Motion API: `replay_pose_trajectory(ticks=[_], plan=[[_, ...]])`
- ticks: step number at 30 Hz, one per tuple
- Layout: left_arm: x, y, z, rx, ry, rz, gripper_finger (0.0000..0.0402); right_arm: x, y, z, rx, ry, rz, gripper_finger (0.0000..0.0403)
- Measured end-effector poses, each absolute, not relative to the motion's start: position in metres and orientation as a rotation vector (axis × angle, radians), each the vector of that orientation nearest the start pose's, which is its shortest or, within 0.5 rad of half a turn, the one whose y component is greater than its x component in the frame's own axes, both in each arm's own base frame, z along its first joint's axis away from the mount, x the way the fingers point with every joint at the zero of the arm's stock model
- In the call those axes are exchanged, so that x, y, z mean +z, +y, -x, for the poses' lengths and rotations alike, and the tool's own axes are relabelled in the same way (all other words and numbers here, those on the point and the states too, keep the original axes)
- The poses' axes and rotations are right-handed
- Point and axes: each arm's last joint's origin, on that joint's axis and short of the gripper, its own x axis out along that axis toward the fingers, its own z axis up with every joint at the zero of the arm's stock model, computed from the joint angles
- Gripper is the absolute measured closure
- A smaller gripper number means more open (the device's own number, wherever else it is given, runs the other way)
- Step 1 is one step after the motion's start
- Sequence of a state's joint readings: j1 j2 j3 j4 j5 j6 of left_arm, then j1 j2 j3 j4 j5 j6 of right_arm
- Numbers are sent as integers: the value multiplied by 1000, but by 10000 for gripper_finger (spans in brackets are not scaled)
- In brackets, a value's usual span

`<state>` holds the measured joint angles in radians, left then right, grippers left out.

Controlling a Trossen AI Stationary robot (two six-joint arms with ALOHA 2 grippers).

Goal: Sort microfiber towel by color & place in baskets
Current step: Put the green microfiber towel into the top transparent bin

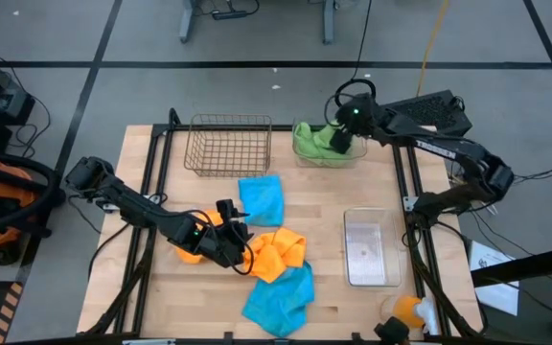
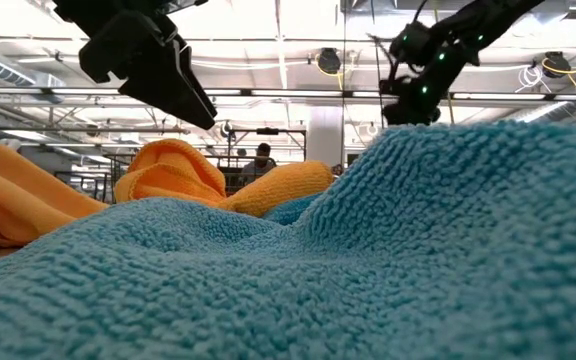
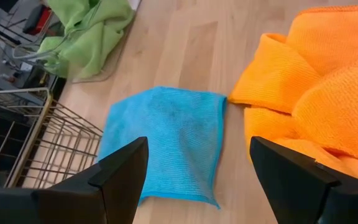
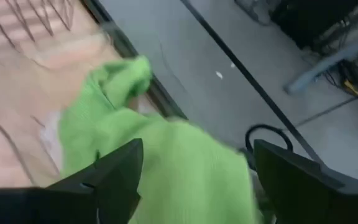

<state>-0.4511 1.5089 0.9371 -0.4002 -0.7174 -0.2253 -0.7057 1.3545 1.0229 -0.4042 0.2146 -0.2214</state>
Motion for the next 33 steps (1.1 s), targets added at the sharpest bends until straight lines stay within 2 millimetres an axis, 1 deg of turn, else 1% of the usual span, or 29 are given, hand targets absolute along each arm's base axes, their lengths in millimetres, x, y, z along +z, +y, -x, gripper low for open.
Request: replay_pose_trajectory(ticks=[3, 7, 10, 13, 16, 19, 23, 25, 26, 29, 33], plan=[[211, -111, -272, 333, 771, -322, 114, 281, -187, -207, -795, 811, 12, 104], [211, -111, -272, 333, 771, -321, 114, 286, -182, -202, -803, 813, -9, 102], [211, -111, -272, 333, 771, -321, 114, 284, -177, -200, -803, 840, -63, 116], [211, -111, -272, 333, 771, -321, 114, 278, -174, -197, -809, 893, -129, 149], [211, -110, -272, 333, 772, -326, 114, 268, -174, -197, -823, 954, -197, 202], [212, -110, -273, 335, 765, -320, 114, 259, -180, -200, -843, 980, -233, 267], [213, -109, -276, 331, 746, -321, 114, 243, -192, -208, -868, 998, -276, 354], [214, -109, -277, 331, 735, -317, 114, 233, -199, -211, -878, 1015, -284, 388], [214, -108, -277, 332, 731, -314, 114, 227, -203, -212, -895, 1041, -285, 395], [214, -107, -278, 337, 732, -313, 114, 212, -214, -213, -951, 1082, -272, 388], [214, -106, -279, 334, 734, -327, 114, 197, -224, -216, -935, 1126, -251, 392]])
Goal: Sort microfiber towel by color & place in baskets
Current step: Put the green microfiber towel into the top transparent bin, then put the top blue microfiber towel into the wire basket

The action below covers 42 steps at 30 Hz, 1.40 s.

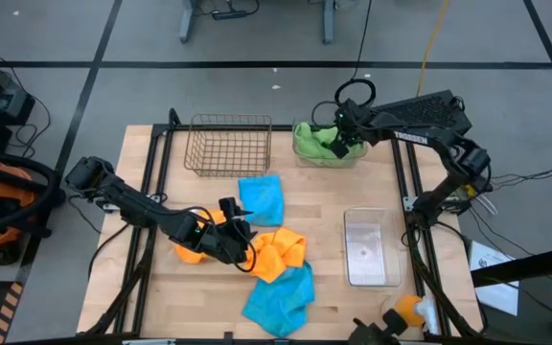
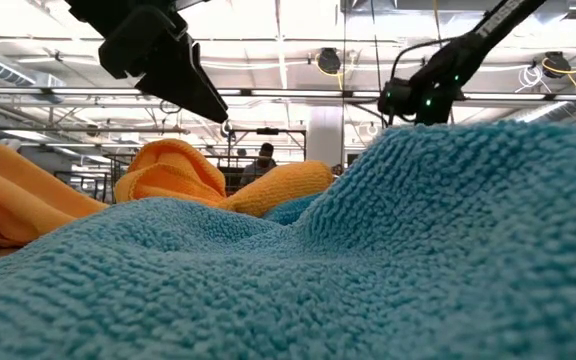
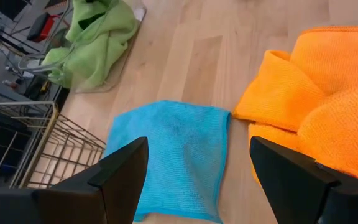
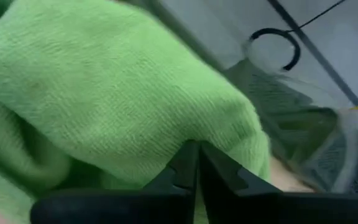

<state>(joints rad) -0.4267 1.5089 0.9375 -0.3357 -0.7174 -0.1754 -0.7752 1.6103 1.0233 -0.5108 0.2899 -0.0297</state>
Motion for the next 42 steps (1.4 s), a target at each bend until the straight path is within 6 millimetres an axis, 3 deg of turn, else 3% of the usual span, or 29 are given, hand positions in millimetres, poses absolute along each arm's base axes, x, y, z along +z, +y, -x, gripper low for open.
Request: replay_pose_trajectory(ticks=[10, 14, 17, 23, 27, 34, 39, 42], plan=[[215, -105, -280, 334, 725, -315, 114, 172, -230, -227, -824, 1154, -283, 402], [215, -105, -280, 334, 726, -315, 114, 172, -229, -228, -810, 1149, -288, 402], [215, -105, -280, 334, 726, -315, 114, 185, -226, -225, -818, 1113, -275, 402], [215, -104, -280, 333, 727, -316, 114, 237, -209, -209, -860, 950, -252, 402], [215, -104, -280, 335, 726, -313, 114, 274, -181, -199, -853, 835, -254, 401], [215, -105, -280, 349, 715, -272, 114, 316, -102, -201, -608, 665, -248, 395], [216, -103, -281, 402, 690, -265, 114, 322, -43, -214, -430, 635, -202, 395], [216, -97, -282, 466, 679, -270, 114, 313, -11, -223, -383, 610, -149, 395]])
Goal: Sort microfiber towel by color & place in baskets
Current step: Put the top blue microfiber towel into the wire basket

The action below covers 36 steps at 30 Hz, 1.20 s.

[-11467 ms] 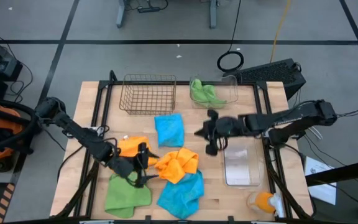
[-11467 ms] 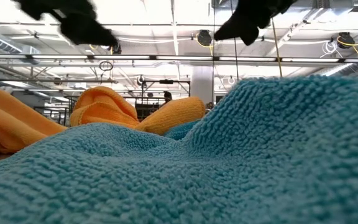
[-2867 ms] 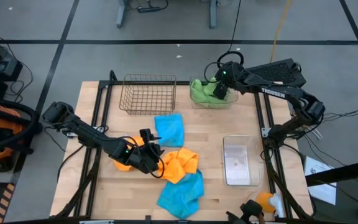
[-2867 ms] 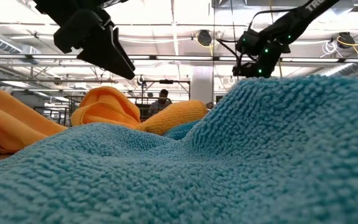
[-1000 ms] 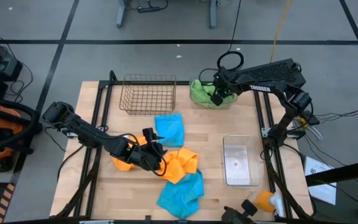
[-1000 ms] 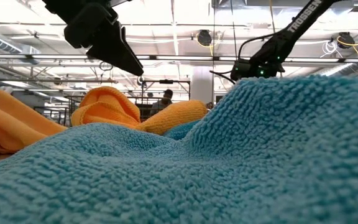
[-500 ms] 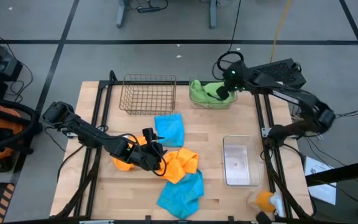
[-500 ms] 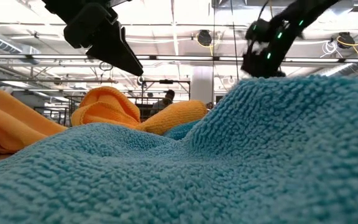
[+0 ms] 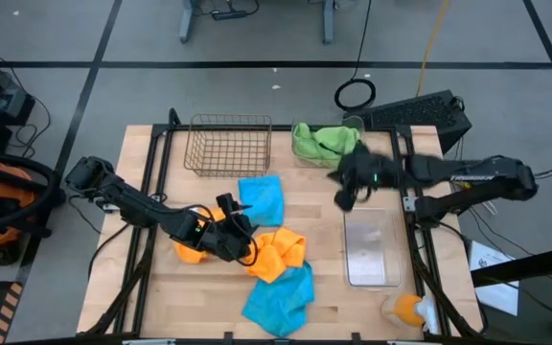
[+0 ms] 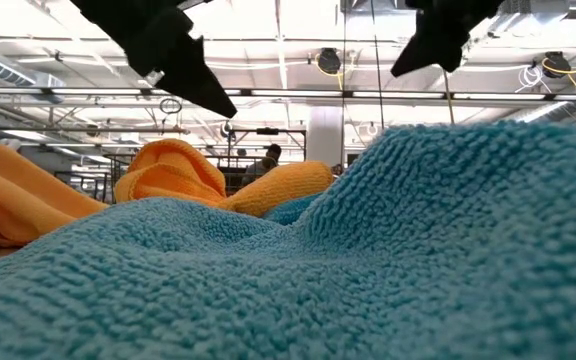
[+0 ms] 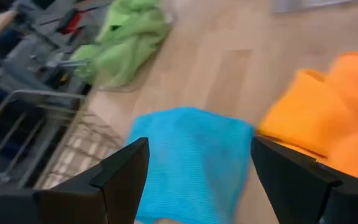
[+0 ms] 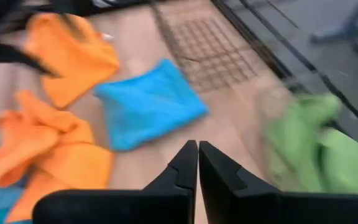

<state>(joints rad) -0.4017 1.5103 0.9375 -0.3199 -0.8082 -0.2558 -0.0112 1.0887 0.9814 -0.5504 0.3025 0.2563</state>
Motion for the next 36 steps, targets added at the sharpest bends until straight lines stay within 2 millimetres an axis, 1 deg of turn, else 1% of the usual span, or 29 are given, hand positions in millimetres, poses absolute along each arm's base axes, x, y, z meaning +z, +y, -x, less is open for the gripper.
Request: replay_pose_trajectory(ticks=[4, 6, 8, 11, 13, 15, 18, 19, 24, 27, 30, 36], plan=[[213, -82, -288, 501, 710, -251, 114, 283, 24, -228, -284, 531, -120, 395], [212, -74, -290, 514, 725, -243, 114, 270, 38, -228, -215, 502, -126, 394], [209, -66, -289, 555, 755, -272, 114, 258, 51, -224, -151, 516, -139, 394], [210, -61, -291, 615, 721, -167, 114, 248, 65, -218, -103, 538, -168, 394], [207, -57, -295, 615, 722, -142, 114, 245, 72, -215, -82, 540, -173, 394], [202, -52, -299, 570, 760, -138, 114, 243, 78, -213, -75, 517, -162, 394], [190, -45, -306, 433, 849, -111, 114, 242, 84, -212, -72, 443, -139, 394], [185, -42, -308, 415, 878, -103, 114, 240, 86, -212, -74, 427, -126, 394], [163, -29, -315, 415, 969, -113, 114, 238, 90, -215, -56, 378, -125, 394], [153, -20, -317, 444, 1011, -109, 114, 232, 92, -217, -58, 403, -106, 394], [146, -12, -317, 449, 1049, -95, 114, 229, 95, -222, -55, 397, -99, 394], [140, 3, -319, 393, 1094, -21, 114, 219, 97, -233, -56, 401, -54, 394]])
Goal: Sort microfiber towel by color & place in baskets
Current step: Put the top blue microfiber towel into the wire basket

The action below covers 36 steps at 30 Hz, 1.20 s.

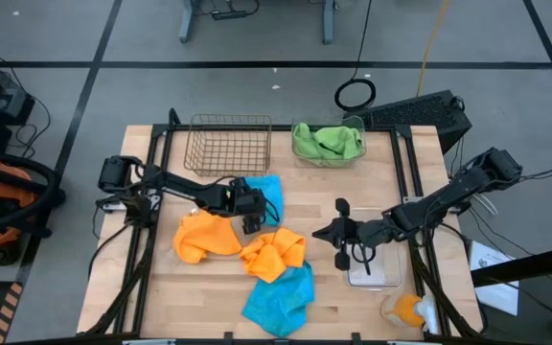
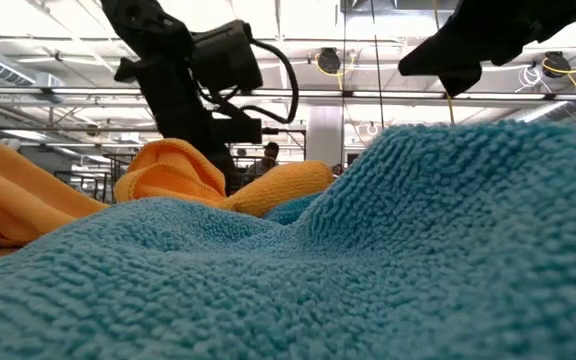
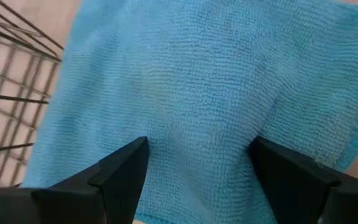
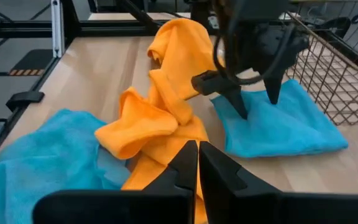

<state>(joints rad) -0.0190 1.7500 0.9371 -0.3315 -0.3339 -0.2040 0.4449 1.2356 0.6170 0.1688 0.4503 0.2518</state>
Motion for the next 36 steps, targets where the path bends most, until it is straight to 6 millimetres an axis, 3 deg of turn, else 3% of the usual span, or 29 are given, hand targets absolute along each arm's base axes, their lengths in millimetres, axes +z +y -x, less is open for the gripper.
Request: replay_pose_trajectory(ticks=[7, 11, 17, 24, 30, 36], plan=[[139, 18, -319, 302, 1120, 57, 114, 212, 99, -237, -56, 420, -32, 394], [130, 23, -319, 209, 1149, 81, 137, 212, 99, -238, -56, 416, -34, 394], [115, 24, -323, 195, 1180, 67, 238, 214, 100, -239, -49, 387, -24, 394], [118, 14, -330, 216, 1093, 12, 383, 213, 98, -240, -76, 390, -20, 394], [124, 1, -334, 206, 1036, -18, 370, 203, 99, -247, -87, 412, -13, 377], [136, -15, -338, 222, 974, -63, 383, 194, 93, -262, -118, 372, -12, 324]])
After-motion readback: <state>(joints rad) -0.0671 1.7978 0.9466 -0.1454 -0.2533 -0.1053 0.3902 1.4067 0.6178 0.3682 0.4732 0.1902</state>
